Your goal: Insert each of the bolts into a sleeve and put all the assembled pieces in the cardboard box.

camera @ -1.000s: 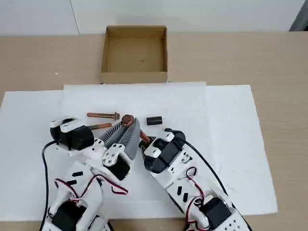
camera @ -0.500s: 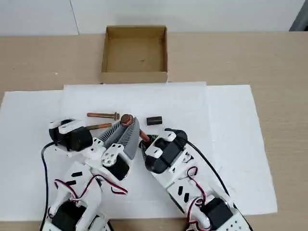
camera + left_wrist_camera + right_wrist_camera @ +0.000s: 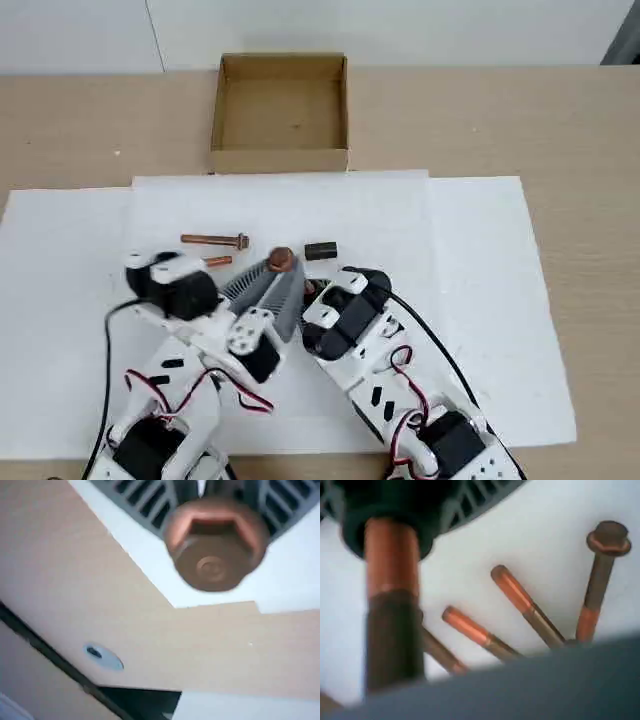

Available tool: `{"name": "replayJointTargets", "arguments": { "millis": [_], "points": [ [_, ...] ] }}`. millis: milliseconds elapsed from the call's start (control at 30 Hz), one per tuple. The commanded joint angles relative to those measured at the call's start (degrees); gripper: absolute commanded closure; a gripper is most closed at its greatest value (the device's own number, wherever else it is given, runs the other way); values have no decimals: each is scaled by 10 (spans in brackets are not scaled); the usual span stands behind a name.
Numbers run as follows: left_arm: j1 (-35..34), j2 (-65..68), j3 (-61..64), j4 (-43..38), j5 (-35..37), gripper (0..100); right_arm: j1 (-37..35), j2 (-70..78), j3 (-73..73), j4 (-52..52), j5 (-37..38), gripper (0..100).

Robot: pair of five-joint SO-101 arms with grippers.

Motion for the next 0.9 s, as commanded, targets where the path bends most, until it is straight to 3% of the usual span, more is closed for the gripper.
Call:
{"name": "replayJointTargets", "arguments": {
  "millis": [0,267,533,733,867],
  "points": [
    [51,4,12,24,-24,994,-6,-7,-38,-15,6,996],
    [68,2,31,84,-51,994,-36,-7,-38,-15,17,996],
    [66,2,31,87,-50,991,-47,-7,-35,-16,33,996],
    [61,4,29,101,-50,848,-45,-7,-34,-15,32,996],
    [18,2,24,128,-64,820,-45,-7,-33,-15,32,996]
  ]
}}
